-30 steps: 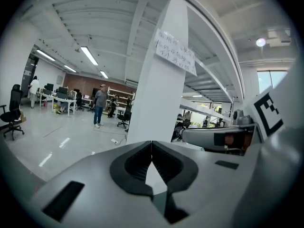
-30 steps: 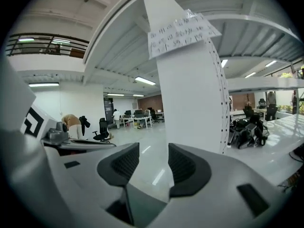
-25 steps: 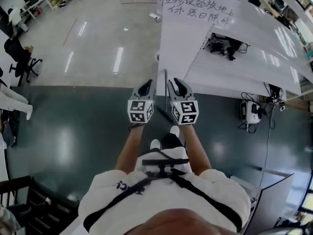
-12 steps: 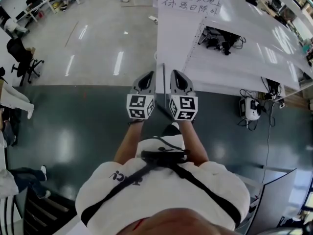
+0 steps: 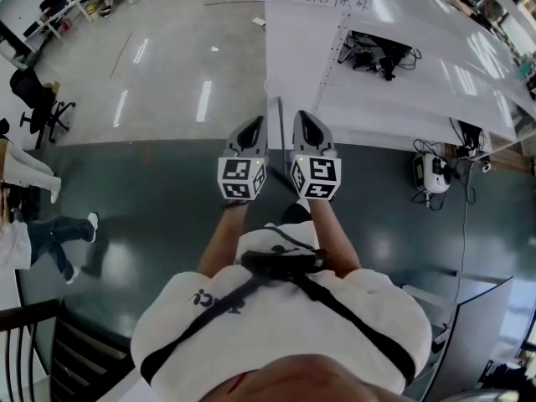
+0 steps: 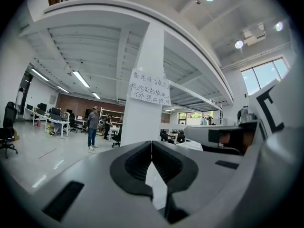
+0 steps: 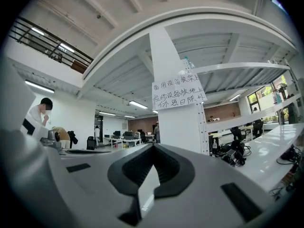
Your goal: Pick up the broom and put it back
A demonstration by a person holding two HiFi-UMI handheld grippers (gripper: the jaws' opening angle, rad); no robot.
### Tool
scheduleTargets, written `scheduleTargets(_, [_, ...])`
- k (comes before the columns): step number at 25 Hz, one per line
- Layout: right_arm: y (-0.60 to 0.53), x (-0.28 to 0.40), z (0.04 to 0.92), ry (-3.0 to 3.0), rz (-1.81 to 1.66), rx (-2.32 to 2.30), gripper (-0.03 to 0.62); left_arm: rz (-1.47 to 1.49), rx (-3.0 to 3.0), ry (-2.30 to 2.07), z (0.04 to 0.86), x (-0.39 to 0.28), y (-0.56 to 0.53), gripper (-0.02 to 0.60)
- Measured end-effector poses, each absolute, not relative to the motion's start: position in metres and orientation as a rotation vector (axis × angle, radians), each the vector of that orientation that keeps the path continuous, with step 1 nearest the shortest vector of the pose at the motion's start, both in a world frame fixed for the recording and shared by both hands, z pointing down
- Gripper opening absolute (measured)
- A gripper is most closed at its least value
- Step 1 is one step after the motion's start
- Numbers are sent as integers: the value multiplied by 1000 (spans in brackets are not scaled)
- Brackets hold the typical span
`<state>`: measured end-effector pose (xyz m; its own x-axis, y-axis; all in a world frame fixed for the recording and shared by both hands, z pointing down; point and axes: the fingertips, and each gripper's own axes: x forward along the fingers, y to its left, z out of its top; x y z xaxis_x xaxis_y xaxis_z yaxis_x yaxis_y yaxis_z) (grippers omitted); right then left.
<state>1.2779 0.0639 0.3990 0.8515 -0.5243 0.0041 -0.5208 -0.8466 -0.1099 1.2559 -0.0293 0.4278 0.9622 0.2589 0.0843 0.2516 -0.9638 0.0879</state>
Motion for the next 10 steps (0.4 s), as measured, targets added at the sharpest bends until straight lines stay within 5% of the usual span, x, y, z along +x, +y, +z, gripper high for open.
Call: scheduleTargets(10, [60, 1266, 400, 832, -52, -2919, 6, 153, 3023, 401, 433, 1244, -31, 12])
